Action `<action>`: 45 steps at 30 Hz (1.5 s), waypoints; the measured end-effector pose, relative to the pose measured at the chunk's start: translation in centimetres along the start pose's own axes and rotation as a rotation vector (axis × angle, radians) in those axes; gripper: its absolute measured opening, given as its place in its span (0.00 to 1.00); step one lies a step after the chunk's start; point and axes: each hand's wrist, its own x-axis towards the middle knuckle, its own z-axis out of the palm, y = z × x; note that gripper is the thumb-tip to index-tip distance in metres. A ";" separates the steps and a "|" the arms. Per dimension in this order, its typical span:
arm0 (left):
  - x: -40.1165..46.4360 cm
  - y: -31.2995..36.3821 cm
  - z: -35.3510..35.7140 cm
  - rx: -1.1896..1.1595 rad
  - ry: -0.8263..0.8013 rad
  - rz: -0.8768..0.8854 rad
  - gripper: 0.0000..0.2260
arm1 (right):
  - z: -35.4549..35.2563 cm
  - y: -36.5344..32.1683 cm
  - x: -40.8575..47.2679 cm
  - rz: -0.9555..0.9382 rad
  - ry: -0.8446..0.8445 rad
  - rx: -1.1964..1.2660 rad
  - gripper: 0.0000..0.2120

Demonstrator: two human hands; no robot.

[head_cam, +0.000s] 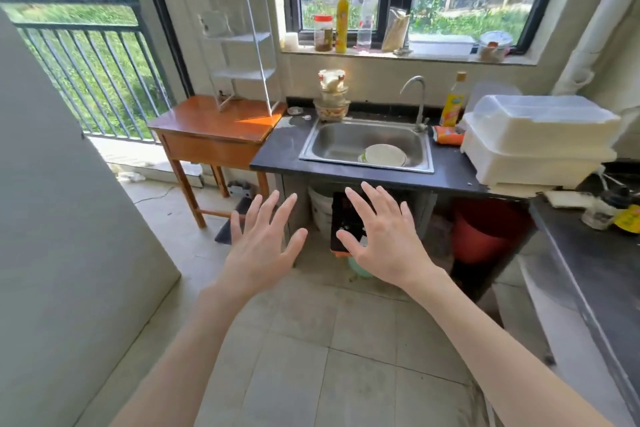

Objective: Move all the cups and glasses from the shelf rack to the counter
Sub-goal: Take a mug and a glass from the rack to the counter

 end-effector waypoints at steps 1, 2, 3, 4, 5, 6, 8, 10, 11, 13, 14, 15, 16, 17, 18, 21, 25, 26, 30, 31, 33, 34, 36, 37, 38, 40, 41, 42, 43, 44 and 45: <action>0.4 -1.4 -0.4 -0.008 -0.004 -0.011 0.25 | 0.6 -0.9 1.3 -0.014 -0.004 -0.005 0.32; 0.9 -2.7 -0.7 -0.018 -0.006 -0.024 0.25 | 1.1 -1.6 2.7 -0.026 -0.007 -0.007 0.32; 1.5 -4.0 -1.0 -0.025 -0.007 -0.041 0.25 | 1.5 -2.3 4.2 -0.037 -0.010 -0.009 0.32; 2.1 -5.2 -1.4 -0.031 -0.007 -0.059 0.25 | 2.0 -3.0 5.7 -0.050 -0.013 -0.013 0.32; 2.7 -6.5 -1.7 -0.035 -0.006 -0.078 0.25 | 2.4 -3.6 7.3 -0.064 -0.017 -0.018 0.31; 3.4 -7.7 -2.0 -0.038 -0.008 -0.097 0.24 | 3.0 -4.1 8.8 -0.080 -0.021 -0.023 0.31; 5.0 -9.9 -2.4 -0.031 -0.012 -0.131 0.24 | 4.2 -5.2 11.9 -0.111 -0.029 -0.025 0.31; 7.2 -11.9 -2.6 -0.007 -0.015 -0.163 0.24 | 5.6 -6.0 15.3 -0.137 -0.043 -0.013 0.31; 8.5 -12.9 -2.8 0.000 -0.015 -0.177 0.24 | 6.4 -6.3 17.1 -0.150 -0.051 -0.006 0.31; 11.5 -14.9 -3.1 -0.003 -0.007 -0.196 0.24 | 7.8 -6.6 21.1 -0.168 -0.062 0.002 0.31; 13.1 -15.9 -3.2 -0.005 0.002 -0.203 0.24 | 8.5 -6.7 23.2 -0.176 -0.061 0.004 0.31; 14.9 -17.0 -3.4 -0.002 0.011 -0.209 0.24 | 9.1 -6.8 25.4 -0.182 -0.060 0.007 0.32; 16.7 -18.0 -3.7 -0.002 0.019 -0.216 0.24 | 9.6 -6.9 27.7 -0.188 -0.060 0.016 0.32; 18.5 -19.0 -4.0 -0.008 0.027 -0.226 0.24 | 10.0 -7.0 30.1 -0.194 -0.064 0.033 0.31; 20.4 -19.9 -4.4 -0.015 0.033 -0.235 0.24 | 10.3 -7.1 32.4 -0.200 -0.067 0.050 0.31; 25.7 -22.2 -5.7 -0.025 0.039 -0.257 0.24 | 10.8 -7.4 39.5 -0.234 -0.043 0.070 0.31; 32.3 -25.1 -6.9 -0.008 0.046 -0.279 0.24 | 12.1 -8.6 46.7 -0.263 -0.050 0.109 0.30; 33.9 -25.9 -6.9 0.003 0.047 -0.283 0.24 | 12.7 -8.9 48.2 -0.274 -0.055 0.099 0.30; 40.1 -30.2 -6.6 0.003 0.071 -0.263 0.24 | 14.9 -10.1 55.0 -0.285 -0.064 0.091 0.30; 41.5 -31.6 -6.5 -0.006 0.080 -0.258 0.24 | 15.4 -10.5 56.8 -0.282 -0.065 0.090 0.30; 44.5 -34.7 -6.4 -0.025 0.097 -0.254 0.24 | 16.5 -11.2 60.3 -0.272 -0.063 0.092 0.31; 46.2 -36.3 -6.3 -0.034 0.102 -0.249 0.25 | 17.2 -11.6 62.1 -0.265 -0.056 0.091 0.31; 49.7 -39.5 -6.1 -0.069 0.104 -0.225 0.25 | 18.4 -12.4 65.9 -0.248 -0.029 0.082 0.31; 51.6 -41.0 -6.0 -0.090 0.099 -0.204 0.25 | 18.9 -12.8 67.9 -0.235 -0.013 0.077 0.31; 53.5 -42.3 -6.1 -0.106 0.089 -0.182 0.25 | 19.4 -13.2 69.8 -0.214 -0.001 0.077 0.31; 57.4 -44.9 -6.5 -0.124 0.071 -0.148 0.25 | 20.2 -14.3 73.7 -0.164 0.010 0.091 0.31; 59.2 -46.2 -6.8 -0.129 0.073 -0.135 0.25 | 20.5 -14.8 75.4 -0.145 0.011 0.098 0.30; 61.1 -47.3 -7.1 -0.142 0.079 -0.120 0.25 | 20.8 -15.2 76.9 -0.130 0.015 0.104 0.30; 63.0 -48.3 -7.5 -0.169 0.084 -0.102 0.25 | 21.0 -15.5 78.5 -0.116 0.023 0.113 0.30; 64.8 -49.2 -7.7 -0.207 0.085 -0.078 0.25 | 21.2 -15.6 80.0 -0.102 0.032 0.123 0.29; 66.6 -49.8 -7.7 -0.247 0.082 -0.048 0.25 | 21.4 -15.7 81.4 -0.085 0.041 0.134 0.29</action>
